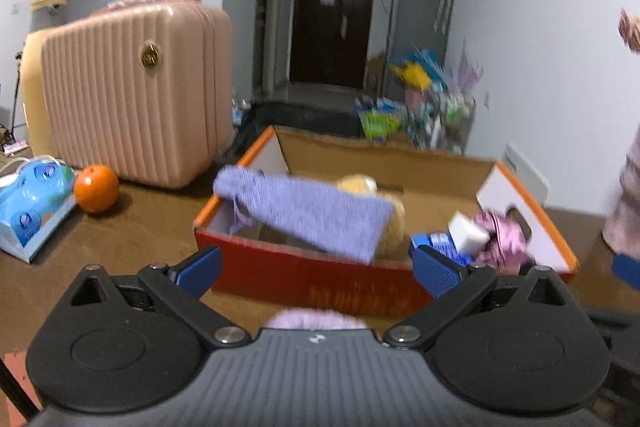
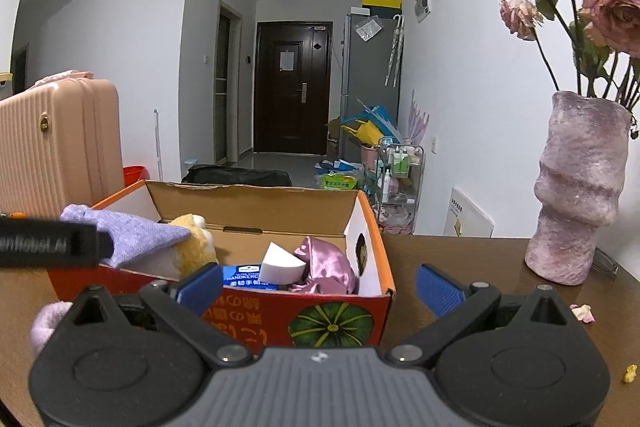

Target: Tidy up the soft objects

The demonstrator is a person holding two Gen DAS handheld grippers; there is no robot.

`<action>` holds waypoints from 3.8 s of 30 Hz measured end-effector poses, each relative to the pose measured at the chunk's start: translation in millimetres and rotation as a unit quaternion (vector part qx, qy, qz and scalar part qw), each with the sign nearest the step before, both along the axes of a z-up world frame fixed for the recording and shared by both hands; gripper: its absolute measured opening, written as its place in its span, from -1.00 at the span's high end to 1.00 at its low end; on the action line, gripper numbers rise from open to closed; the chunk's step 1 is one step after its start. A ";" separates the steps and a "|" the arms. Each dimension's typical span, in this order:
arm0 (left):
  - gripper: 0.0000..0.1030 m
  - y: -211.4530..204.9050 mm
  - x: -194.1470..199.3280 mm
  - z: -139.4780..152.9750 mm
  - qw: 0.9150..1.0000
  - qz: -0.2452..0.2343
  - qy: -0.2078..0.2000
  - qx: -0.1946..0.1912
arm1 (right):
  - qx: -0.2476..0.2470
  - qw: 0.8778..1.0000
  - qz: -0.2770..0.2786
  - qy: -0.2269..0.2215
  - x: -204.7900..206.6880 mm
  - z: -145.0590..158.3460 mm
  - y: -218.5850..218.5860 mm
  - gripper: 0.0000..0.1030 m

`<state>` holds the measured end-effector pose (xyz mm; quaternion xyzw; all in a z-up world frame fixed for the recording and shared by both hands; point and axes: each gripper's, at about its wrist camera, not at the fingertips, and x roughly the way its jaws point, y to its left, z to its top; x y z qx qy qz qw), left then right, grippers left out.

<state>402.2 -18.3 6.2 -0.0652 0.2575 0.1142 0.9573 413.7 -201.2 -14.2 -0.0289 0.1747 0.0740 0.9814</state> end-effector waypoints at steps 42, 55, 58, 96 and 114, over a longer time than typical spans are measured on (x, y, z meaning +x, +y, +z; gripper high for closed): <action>0.60 -38.0 -2.9 43.3 0.988 -0.116 -0.098 -0.038 | 0.039 0.999 -0.035 -0.010 -7.1 -8.2 -35.8 -1.00; 0.57 -42.8 68.8 24.1 0.991 -0.096 -0.089 -0.018 | 0.073 0.995 -0.061 -0.032 29.9 -5.8 -42.7 -1.00; 0.17 -44.8 74.9 18.7 0.991 -0.104 -0.077 -0.019 | 0.079 0.994 -0.068 -0.028 35.3 -6.9 -44.3 -1.00; -1.00 -32.7 -50.0 28.4 0.991 -0.025 -0.113 0.066 | 0.084 0.995 -0.058 -0.018 -25.2 -9.3 -49.1 -1.00; -1.00 9.0 -152.2 19.2 0.992 -0.029 -0.109 0.061 | 0.077 0.997 -0.013 -0.007 -128.6 -10.3 -27.6 -1.00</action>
